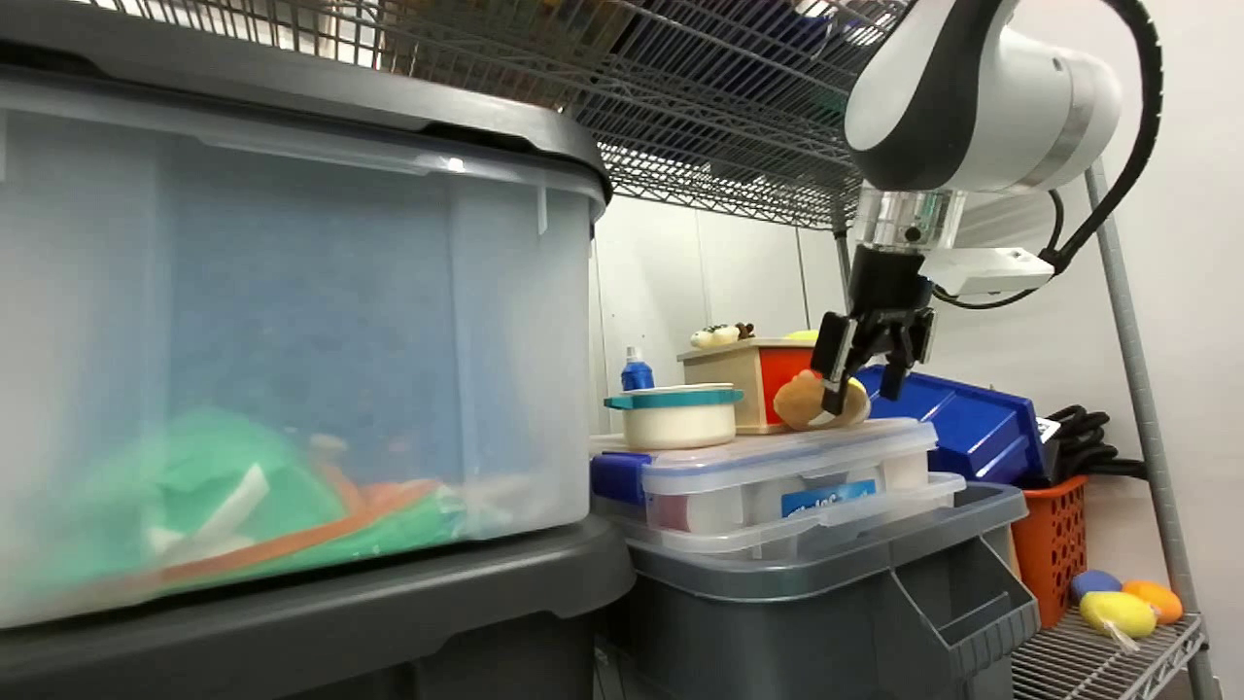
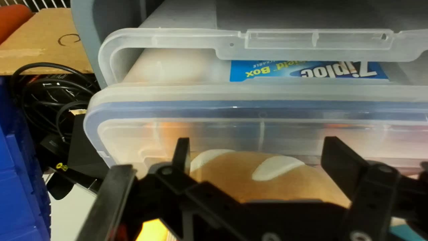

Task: Pick up the bread plush toy and the yellow plush toy and put them on the left

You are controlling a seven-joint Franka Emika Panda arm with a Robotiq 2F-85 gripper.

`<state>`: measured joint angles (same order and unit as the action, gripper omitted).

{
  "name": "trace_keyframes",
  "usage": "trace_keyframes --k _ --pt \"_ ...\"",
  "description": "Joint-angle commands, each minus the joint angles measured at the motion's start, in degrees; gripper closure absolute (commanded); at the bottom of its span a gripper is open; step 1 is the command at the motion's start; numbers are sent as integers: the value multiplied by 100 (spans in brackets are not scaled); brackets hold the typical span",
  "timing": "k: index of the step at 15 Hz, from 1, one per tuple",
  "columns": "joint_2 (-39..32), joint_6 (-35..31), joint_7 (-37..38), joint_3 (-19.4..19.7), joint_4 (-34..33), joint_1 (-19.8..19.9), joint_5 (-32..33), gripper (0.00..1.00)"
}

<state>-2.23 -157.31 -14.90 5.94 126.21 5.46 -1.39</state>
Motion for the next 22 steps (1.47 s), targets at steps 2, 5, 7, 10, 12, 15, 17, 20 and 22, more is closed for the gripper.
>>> trace_keyframes --k 2,5,7,10,12,15,17,20,22 --pt "-464 -92 48 -51 -503 26 130 0" --pt "-617 -77 63 -62 -683 41 142 0" --pt "-676 -75 80 -67 -743 42 152 0" --pt "-700 -77 59 -74 -758 48 154 34" --pt "-684 -79 39 -71 -746 44 193 51" --pt "-677 -74 29 -70 -774 48 246 71" --pt "-687 -75 35 -66 -789 57 266 85" --pt "-554 -37 10 -75 -686 70 262 100" --pt "-402 4 -20 -82 -573 77 227 99"
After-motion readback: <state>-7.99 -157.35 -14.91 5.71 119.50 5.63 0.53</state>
